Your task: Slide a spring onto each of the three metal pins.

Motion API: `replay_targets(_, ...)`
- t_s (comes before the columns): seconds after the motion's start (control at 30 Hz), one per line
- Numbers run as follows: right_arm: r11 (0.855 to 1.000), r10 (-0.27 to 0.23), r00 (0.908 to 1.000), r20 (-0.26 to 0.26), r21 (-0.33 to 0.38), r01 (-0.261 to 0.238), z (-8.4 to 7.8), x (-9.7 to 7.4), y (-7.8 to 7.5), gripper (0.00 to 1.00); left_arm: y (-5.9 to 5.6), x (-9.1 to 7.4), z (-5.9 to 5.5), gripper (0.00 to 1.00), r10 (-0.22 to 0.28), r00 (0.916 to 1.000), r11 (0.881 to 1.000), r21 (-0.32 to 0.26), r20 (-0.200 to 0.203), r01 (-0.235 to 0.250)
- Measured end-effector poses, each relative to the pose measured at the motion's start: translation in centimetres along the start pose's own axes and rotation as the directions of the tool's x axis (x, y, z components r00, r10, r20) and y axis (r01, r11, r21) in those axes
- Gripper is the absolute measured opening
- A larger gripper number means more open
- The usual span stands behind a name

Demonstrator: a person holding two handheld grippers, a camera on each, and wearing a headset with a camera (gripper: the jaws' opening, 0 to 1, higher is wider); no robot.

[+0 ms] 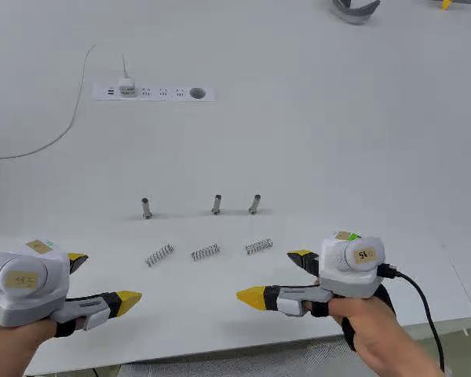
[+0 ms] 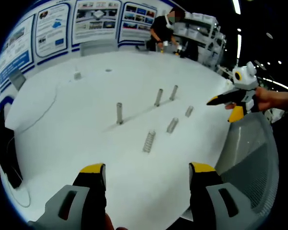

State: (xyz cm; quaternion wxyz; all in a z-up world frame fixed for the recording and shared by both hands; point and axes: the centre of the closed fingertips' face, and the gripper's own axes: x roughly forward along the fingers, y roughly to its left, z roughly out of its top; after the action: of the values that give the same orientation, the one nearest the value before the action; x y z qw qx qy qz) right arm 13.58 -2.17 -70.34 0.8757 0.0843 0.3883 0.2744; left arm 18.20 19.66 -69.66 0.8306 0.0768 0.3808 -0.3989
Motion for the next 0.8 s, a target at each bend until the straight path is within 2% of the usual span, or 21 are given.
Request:
replay_targets(0.3,1.000,-0.002,1.0000,0.006,0.015,0.002,-0.2,-0.3,0.0,0.90,-0.5,1.1,0.7,0.72,-0.030,0.9993,0.998,0.048,-0.022,0.031)
replay_targets(0.5,1.000,-0.003,0.9999,0.011,0.022,0.003,-0.2,-0.3,0.1,0.90,-0.5,1.9,1.4,0.70,-0.035,0.9991,0.998,0.059,-0.022,0.036)
replay_targets(0.8,0.999,-0.009,0.9997,0.022,0.036,0.008,-0.2,-0.5,0.0,0.90,-0.8,3.3,1.5,0.68,-0.053,0.9976,0.995,0.085,-0.044,0.057)
